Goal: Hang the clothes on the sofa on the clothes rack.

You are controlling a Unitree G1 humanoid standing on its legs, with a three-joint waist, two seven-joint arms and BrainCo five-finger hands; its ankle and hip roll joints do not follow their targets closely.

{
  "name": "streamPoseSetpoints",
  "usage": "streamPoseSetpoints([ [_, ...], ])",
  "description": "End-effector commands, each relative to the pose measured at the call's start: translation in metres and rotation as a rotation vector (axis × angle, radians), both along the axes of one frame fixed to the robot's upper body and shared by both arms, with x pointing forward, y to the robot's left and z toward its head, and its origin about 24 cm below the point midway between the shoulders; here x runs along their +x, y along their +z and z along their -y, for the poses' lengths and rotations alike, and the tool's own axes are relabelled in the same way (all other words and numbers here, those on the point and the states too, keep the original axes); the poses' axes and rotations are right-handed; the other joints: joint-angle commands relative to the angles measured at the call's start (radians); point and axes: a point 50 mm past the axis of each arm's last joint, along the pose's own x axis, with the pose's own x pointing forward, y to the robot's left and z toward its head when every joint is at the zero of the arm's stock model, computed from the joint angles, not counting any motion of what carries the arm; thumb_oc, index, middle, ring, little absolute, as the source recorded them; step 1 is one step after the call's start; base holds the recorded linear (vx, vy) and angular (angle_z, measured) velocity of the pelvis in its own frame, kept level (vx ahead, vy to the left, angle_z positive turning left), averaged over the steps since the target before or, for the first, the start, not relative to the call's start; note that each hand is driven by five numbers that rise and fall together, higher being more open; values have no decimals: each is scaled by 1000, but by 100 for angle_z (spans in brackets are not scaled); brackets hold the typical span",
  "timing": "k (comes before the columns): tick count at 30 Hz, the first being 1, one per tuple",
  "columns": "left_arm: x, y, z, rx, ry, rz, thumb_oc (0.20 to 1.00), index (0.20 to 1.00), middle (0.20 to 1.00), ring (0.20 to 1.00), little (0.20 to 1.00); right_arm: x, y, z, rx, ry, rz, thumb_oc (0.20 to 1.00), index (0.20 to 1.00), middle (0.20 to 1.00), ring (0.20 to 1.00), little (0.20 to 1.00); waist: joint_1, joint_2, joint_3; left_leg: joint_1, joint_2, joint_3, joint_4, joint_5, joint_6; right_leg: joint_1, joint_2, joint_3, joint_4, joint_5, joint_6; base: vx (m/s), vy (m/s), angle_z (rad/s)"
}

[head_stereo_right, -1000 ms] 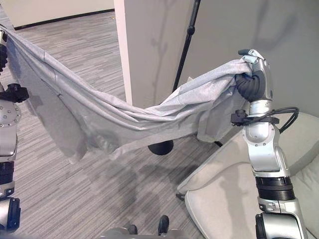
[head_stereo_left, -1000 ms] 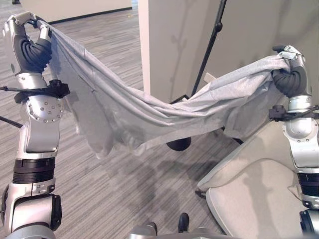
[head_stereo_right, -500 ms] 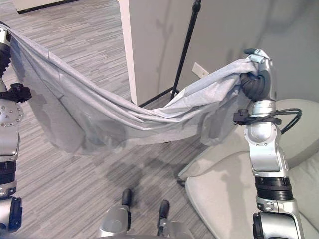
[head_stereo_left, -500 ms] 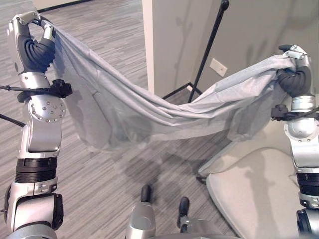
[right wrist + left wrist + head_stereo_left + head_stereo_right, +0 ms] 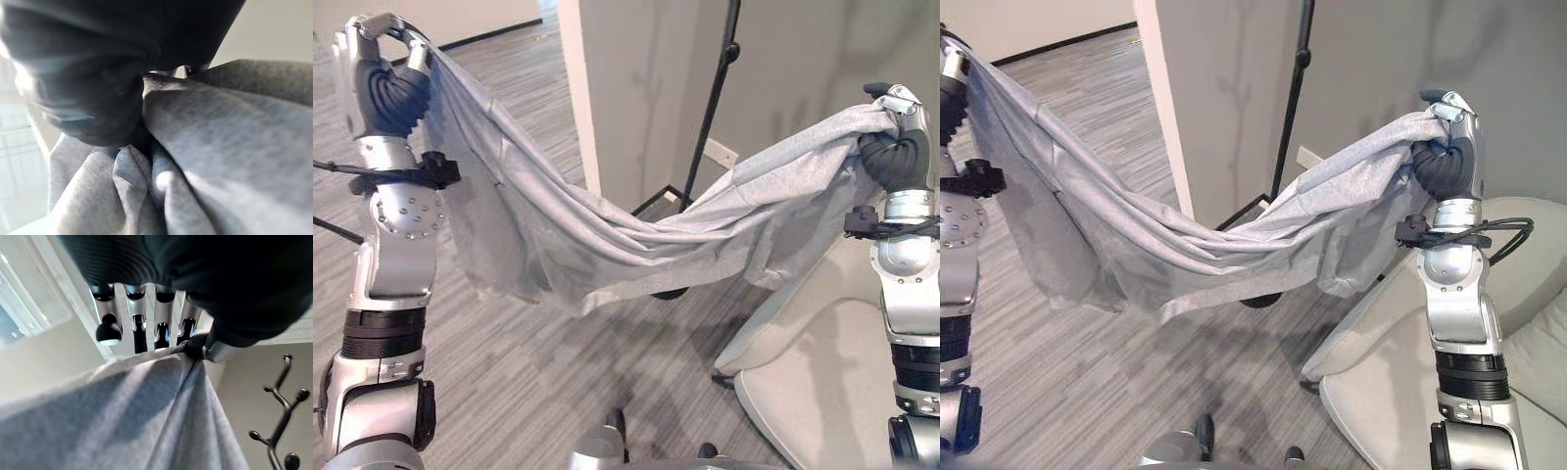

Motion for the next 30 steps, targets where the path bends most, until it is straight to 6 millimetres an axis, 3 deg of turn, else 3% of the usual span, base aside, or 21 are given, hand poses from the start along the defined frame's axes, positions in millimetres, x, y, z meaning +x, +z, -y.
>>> streamPoseSetpoints([
  [1, -5, 25, 12, 60, -32, 117, 200, 200, 200, 200, 200, -14, 30, 0, -46, -11, 153, 200, 200, 200, 200, 200, 14, 49, -80, 22, -1, -105, -87, 17, -88, 74, -12, -39, 122, 24, -26, 113, 211, -13],
  [3, -5, 25, 14, 61, -40, 124, 200, 200, 200, 200, 200, -16, 33, -2, -48, -1, 169, 200, 200, 200, 200, 200, 5, 70, -57, 54, 7, -106, -87, 19, -86, 51, -3, -41, 203, 11, -29, 111, 175, -3],
  [6, -6, 26, 16, 53, -52, 131, 200, 200, 200, 200, 200, -18, 31, -3, -55, 10, 162, 200, 200, 200, 200, 200, -7, 77, -36, 89, -1, -114, -87, 12, -84, 14, 20, -41, 212, 0, -32, 103, 118, -11],
  [14, -6, 19, 0, 31, 18, 109, 200, 200, 200, 200, 200, -17, 28, 6, -36, -33, 152, 200, 200, 200, 200, 200, -79, 81, 5, 150, -11, -154, -87, -8, -80, -197, 116, -93, -55, 13, -27, 115, 16, -1],
  [16, -4, 22, 1, 36, 21, 114, 200, 200, 200, 200, 200, -16, 30, 6, -48, -36, 153, 200, 200, 200, 200, 200, -91, 70, 22, 160, -14, -162, -87, -13, -79, -211, 128, -94, -74, 5, -32, 116, -70, 29],
  [18, -4, 23, 6, 38, -2, 122, 200, 200, 200, 200, 200, -17, 35, 6, -61, -37, 173, 200, 200, 200, 200, 200, -89, 56, -1, 158, -16, -162, -87, -12, -70, -184, 122, -93, -74, 13, -18, 189, -159, 70],
  [30, -9, 17, 5, 31, -4, 110, 200, 200, 200, 200, 200, -23, 36, 10, -89, -44, 176, 200, 200, 200, 200, 200, -110, 65, -75, 201, 70, -124, -87, 43, -68, -134, 150, -126, -74, 13, 1, 155, -114, 9],
])
